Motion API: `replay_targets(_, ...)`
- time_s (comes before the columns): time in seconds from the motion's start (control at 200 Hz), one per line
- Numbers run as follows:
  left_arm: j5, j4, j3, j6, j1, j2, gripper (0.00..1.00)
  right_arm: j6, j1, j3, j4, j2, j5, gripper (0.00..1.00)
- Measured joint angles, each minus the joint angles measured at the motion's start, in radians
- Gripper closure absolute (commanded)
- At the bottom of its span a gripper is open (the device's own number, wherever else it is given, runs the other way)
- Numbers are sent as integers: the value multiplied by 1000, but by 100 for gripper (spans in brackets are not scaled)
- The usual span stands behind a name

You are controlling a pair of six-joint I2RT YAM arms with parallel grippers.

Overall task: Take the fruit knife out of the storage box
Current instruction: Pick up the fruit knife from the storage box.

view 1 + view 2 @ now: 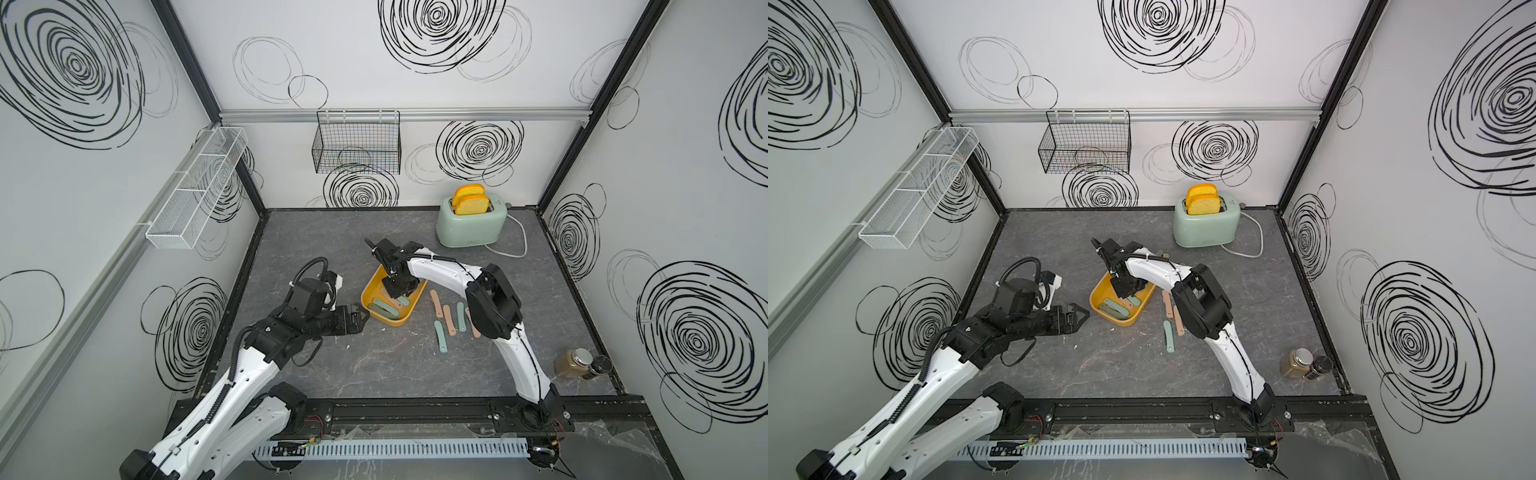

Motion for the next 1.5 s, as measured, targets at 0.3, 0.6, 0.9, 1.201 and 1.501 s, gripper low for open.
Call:
replay_targets(0.3, 20, 1, -8, 3, 8, 8, 2, -6, 6, 2, 11, 24, -17, 64)
replay_targets(0.6, 28, 1, -9, 3, 10, 9, 2, -14, 5, 16, 9, 31, -27, 80)
replay_targets(0.9, 28, 1, -8, 3, 11, 27, 2, -13, -21, 109, -43, 60, -40, 79)
replay_targets(1.201, 31, 31, 29, -1, 11, 95, 2, 3, -62, 226, -80, 57, -63, 80)
replay_targets(1.501, 31, 94, 44, -21, -27, 133, 2, 28, -102, 168, -92, -9, -98, 80)
